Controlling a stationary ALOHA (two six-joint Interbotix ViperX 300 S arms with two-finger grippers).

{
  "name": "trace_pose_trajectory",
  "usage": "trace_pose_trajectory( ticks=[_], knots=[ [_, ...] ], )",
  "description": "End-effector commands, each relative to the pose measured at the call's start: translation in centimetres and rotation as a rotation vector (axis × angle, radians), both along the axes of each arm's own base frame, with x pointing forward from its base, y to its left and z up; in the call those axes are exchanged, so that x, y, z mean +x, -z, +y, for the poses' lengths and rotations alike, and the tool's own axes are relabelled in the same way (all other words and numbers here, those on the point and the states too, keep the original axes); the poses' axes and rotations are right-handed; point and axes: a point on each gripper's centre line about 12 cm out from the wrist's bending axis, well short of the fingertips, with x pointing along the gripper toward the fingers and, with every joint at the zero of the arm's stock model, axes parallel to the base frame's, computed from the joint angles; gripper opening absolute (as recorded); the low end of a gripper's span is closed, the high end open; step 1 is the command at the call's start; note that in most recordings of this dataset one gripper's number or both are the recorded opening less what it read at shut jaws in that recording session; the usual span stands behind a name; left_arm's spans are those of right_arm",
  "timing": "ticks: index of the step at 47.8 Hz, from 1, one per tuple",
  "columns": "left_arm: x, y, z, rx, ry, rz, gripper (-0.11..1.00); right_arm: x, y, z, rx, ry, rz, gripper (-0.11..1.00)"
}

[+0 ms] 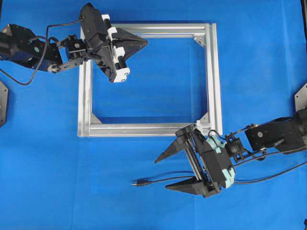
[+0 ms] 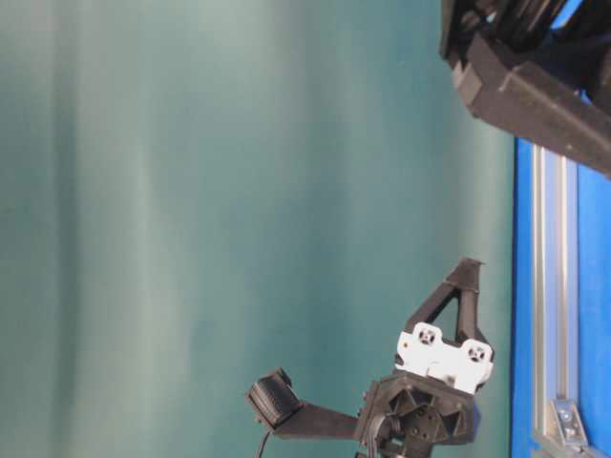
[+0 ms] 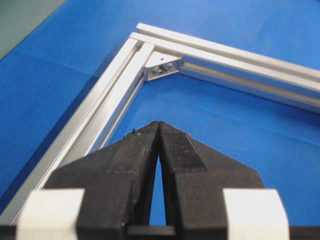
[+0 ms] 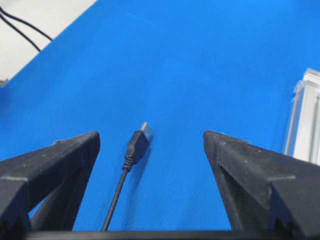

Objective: Insert the wire through the string loop located on the right side.
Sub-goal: 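Open the right gripper and lower it over the black USB cable plug, then close the right gripper on the cable just behind the USB plug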

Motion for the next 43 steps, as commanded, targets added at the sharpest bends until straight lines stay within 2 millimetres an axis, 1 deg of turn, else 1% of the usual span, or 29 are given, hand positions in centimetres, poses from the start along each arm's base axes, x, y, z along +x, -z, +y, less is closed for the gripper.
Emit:
trace_pose_trajectory(
  ticks=[1, 3, 10, 16, 22, 31, 38, 43],
  knots=[
    [0.1, -1.4, 0.1, 0.015, 0.001, -0.039, 0.00, 0.3, -1.7, 0.2, 0.019, 0.002, -0.044, 0.89],
    [0.1, -1.4, 0.1, 0.016, 0.001, -0.040, 0.00, 0.3, -1.7, 0.2, 0.021, 0.003, -0.043, 0.88],
    [0.1, -1.4, 0.1, 0.016, 0.001, -0.040, 0.00, 0.4, -1.6, 0.2, 0.036, 0.023, -0.032, 0.90],
    [0.2, -1.4, 0.1, 0.015, 0.001, -0.039, 0.00, 0.5, -1.2, 0.6, 0.051, 0.038, -0.009, 0.90],
    [0.2, -1.4, 0.1, 0.015, 0.001, -0.039, 0.00, 0.8, -0.2, 1.1, 0.062, 0.051, 0.020, 0.90],
    [0.2, -1.3, 0.1, 0.015, 0.001, -0.037, 0.00, 1.6, 1.8, 1.2, 0.081, 0.098, 0.070, 0.90],
    [0.1, -1.2, 0.0, 0.010, 0.001, -0.029, 0.00, 1.7, 3.1, 1.7, 0.086, 0.109, 0.100, 0.90],
    [0.0, -1.2, 0.0, 0.010, 0.002, -0.026, 0.00, 1.7, 3.8, 1.6, 0.093, 0.130, 0.121, 0.90]
  ],
)
